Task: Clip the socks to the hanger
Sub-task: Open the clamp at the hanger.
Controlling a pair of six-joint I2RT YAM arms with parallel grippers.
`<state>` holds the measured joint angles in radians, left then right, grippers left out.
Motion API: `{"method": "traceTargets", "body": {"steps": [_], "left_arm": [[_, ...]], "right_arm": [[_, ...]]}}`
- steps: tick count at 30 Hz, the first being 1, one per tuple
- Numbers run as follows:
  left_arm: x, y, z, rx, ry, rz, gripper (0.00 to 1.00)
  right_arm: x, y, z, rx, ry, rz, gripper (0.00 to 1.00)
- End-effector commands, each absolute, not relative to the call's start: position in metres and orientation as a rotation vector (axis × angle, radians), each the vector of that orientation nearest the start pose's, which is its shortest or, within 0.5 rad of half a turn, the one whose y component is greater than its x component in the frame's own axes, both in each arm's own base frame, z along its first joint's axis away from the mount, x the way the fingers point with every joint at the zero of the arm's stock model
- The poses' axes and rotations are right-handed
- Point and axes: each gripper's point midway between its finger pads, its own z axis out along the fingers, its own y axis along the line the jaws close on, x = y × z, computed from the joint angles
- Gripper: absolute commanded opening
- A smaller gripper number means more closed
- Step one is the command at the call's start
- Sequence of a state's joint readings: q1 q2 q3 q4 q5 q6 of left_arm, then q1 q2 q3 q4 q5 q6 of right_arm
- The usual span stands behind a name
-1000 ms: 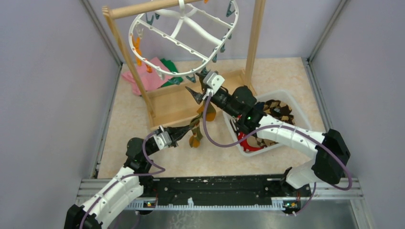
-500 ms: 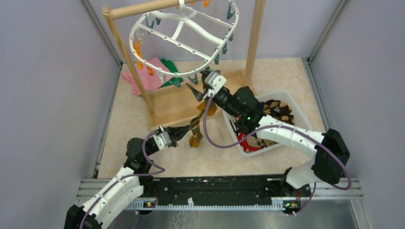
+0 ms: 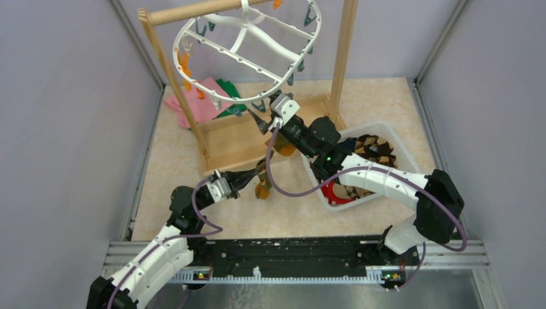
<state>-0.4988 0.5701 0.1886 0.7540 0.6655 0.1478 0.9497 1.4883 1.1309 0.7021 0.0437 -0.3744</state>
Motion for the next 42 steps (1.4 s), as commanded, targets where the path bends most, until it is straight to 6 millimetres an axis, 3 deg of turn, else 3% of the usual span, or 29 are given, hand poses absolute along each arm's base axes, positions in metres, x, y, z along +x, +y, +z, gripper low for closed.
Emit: {"method": "traceTargets", "body": {"steps": [1,21,42], "left_arm": [[0.175,-0.217,0.274,0.944,0.851,-0.683,0.00],[0.174,-0.217,0.273,0.946,0.849,-0.685,0.00],[0.175,-0.219,0.272,0.958,0.852,-0.701,0.00]], "right_arm": [[0.307,0.389,0.435,-0.634,0.936,0.478,0.63],[0.312,0.389,0.453,-0.579,0.925,0.490,0.59],[0.295,0.379,0.462,-0.600,0.878,0.515,0.62]]}}
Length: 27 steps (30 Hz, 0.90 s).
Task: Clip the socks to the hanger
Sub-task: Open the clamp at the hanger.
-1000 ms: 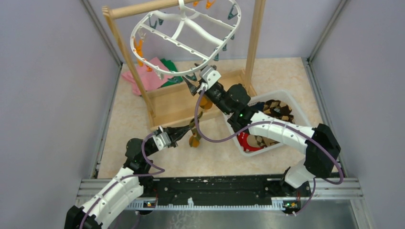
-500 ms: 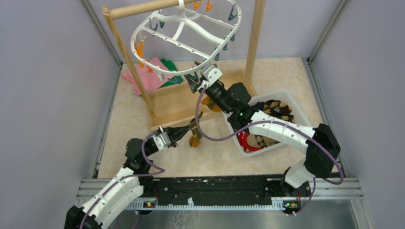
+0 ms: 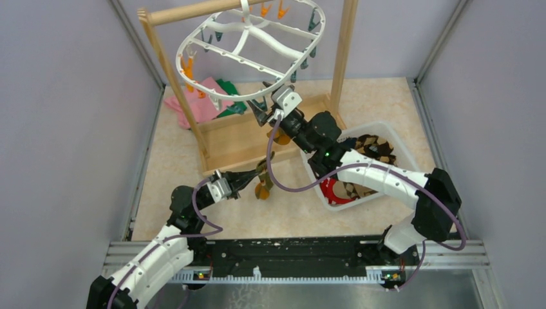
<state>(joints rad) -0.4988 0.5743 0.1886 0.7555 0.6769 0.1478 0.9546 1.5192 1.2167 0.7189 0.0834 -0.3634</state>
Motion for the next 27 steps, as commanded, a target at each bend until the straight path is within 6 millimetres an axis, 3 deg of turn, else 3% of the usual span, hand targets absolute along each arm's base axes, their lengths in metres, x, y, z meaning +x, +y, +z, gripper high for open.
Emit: {"method": "traceTargets", "body": {"steps": [1,9,18,27], "left_arm": [[0.175,-0.220,0.272,0.958,0.854,-0.703,0.00],[0.174,-0.219,0.271,0.960,0.854,-0.702,0.00],[0.175,-0.220,0.271,0.962,0.856,-0.704,0.00],[0.175,-0.220,0.271,0.961,0.856,-0.702,0.00]], "right_arm": [[0.295,0.379,0.462,-0.601,0.877,0.516,0.62],[0.292,0.378,0.454,-0.610,0.899,0.533,0.64],[0.284,0.377,0.439,-0.682,0.891,0.523,0.74],[0.291,0.374,0.412,-0.732,0.932,0.465,0.98]]}}
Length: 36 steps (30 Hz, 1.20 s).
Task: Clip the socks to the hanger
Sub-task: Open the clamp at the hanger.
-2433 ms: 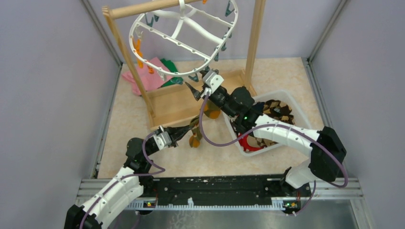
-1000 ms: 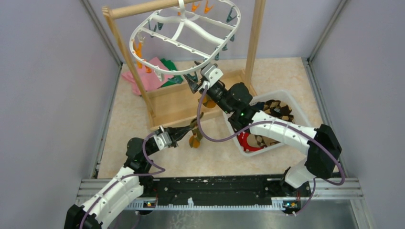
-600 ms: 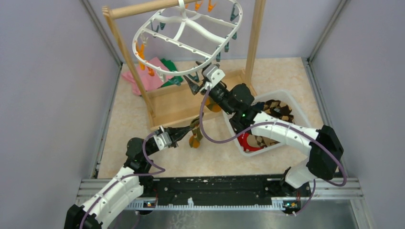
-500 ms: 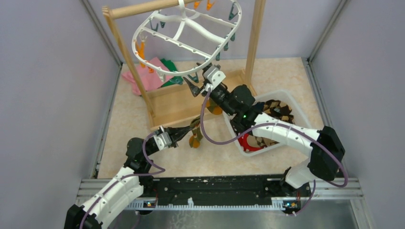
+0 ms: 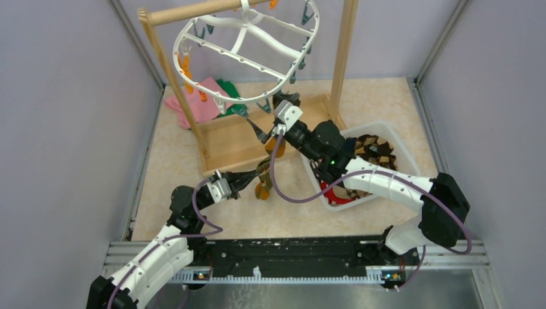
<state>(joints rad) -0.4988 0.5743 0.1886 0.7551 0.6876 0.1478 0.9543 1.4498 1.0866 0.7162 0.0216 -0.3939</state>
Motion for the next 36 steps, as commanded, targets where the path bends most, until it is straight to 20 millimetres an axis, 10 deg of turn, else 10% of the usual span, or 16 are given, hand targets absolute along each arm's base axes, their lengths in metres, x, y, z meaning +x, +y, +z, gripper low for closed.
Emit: {"method": "traceTargets", "body": {"steps": [1,20,36], "left_arm": [[0.175,-0.220,0.270,0.962,0.858,-0.702,0.00],[0.177,-0.222,0.266,0.938,0.873,-0.738,0.00],[0.188,-0.228,0.255,0.907,0.960,-0.791,0.00]], "right_arm": [[0.291,0.373,0.411,-0.731,0.933,0.463,0.99],[0.287,0.317,0.406,-0.647,0.859,0.423,0.98],[0.294,0.321,0.421,-0.542,0.808,0.504,0.72]]}}
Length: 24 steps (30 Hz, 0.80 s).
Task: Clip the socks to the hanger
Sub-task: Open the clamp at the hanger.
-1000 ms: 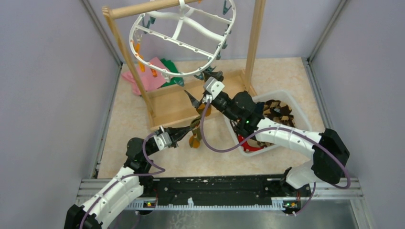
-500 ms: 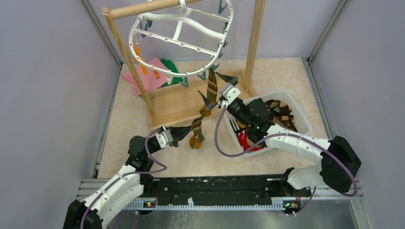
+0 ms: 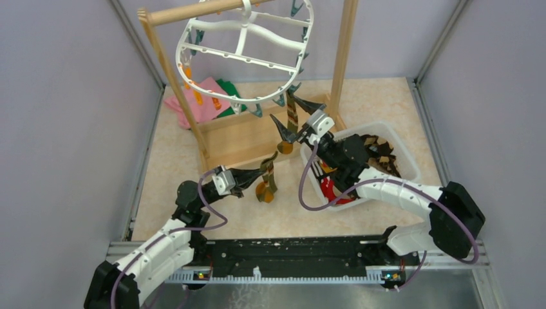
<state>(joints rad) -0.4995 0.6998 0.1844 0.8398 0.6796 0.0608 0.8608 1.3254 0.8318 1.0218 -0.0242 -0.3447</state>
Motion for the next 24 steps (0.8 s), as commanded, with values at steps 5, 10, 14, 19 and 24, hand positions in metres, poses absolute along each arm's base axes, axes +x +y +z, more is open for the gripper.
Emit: {"method": "traceTargets", "body": {"steps": [5,10,14,19,24], "left_arm": [[0.191,-0.230,0.251,0.912,0.980,-0.797,0.00],[0.193,-0.231,0.248,0.917,0.988,-0.800,0.00],[0.193,-0.232,0.247,0.920,0.991,-0.799,0.00],[0.195,-0.232,0.246,0.922,0.993,-0.796,0.00],[0.196,-0.232,0.246,0.923,0.995,-0.794,0.00]], "right_arm": [[0.299,0.322,0.422,-0.530,0.807,0.506,0.68],[0.309,0.324,0.425,-0.518,0.816,0.505,0.63],[0.316,0.327,0.427,-0.513,0.819,0.503,0.60],[0.322,0.331,0.428,-0.510,0.822,0.510,0.57],[0.323,0.334,0.432,-0.508,0.807,0.518,0.56]]}}
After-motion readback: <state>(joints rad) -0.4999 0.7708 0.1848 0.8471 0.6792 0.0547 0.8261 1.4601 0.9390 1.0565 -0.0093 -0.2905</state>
